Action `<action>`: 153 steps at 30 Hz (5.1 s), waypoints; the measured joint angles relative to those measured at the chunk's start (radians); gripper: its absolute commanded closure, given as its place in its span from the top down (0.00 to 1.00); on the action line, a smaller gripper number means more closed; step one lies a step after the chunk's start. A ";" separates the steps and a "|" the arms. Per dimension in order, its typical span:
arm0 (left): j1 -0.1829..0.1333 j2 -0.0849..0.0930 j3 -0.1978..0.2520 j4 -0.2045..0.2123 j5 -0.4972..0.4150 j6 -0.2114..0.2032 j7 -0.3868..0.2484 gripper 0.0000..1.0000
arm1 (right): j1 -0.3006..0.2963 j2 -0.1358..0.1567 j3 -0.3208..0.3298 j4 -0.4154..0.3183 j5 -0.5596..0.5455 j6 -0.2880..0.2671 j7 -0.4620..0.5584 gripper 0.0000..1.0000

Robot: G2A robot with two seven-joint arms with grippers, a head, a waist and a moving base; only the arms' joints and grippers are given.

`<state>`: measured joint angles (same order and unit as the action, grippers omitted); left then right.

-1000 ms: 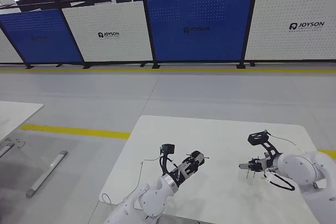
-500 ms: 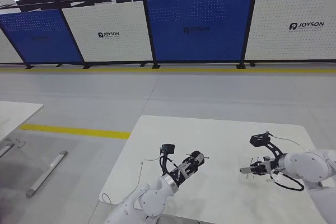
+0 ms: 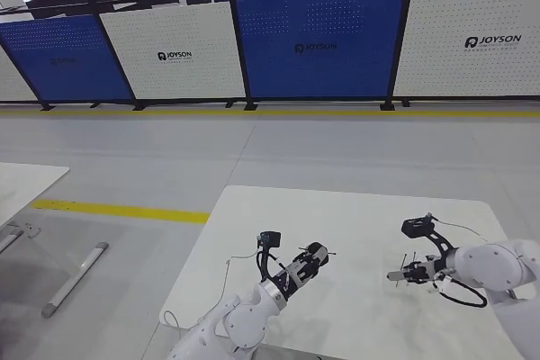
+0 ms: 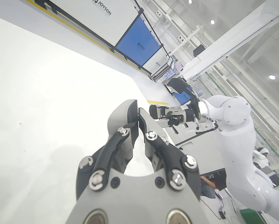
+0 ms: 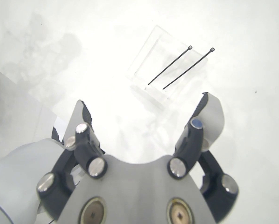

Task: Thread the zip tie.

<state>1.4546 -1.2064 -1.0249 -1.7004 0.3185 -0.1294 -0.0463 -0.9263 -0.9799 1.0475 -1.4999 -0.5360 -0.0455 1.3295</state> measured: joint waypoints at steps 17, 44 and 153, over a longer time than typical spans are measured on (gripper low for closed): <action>0.000 0.000 0.000 0.000 0.000 0.000 0.000 0.00 | 0.048 -0.001 0.002 0.036 0.087 0.050 0.060 1.00; 0.000 0.000 0.000 0.000 0.000 0.000 0.000 0.00 | 0.213 -0.040 -0.192 0.102 0.038 0.380 0.048 1.00; 0.000 0.000 0.000 0.000 0.000 0.000 0.000 0.00 | 0.278 -0.289 -0.127 0.530 -0.239 0.386 0.012 0.00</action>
<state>1.4546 -1.2064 -1.0249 -1.7004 0.3185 -0.1294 -0.0463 -0.6481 -1.2694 0.9206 -0.9697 -0.7746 0.3400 1.3418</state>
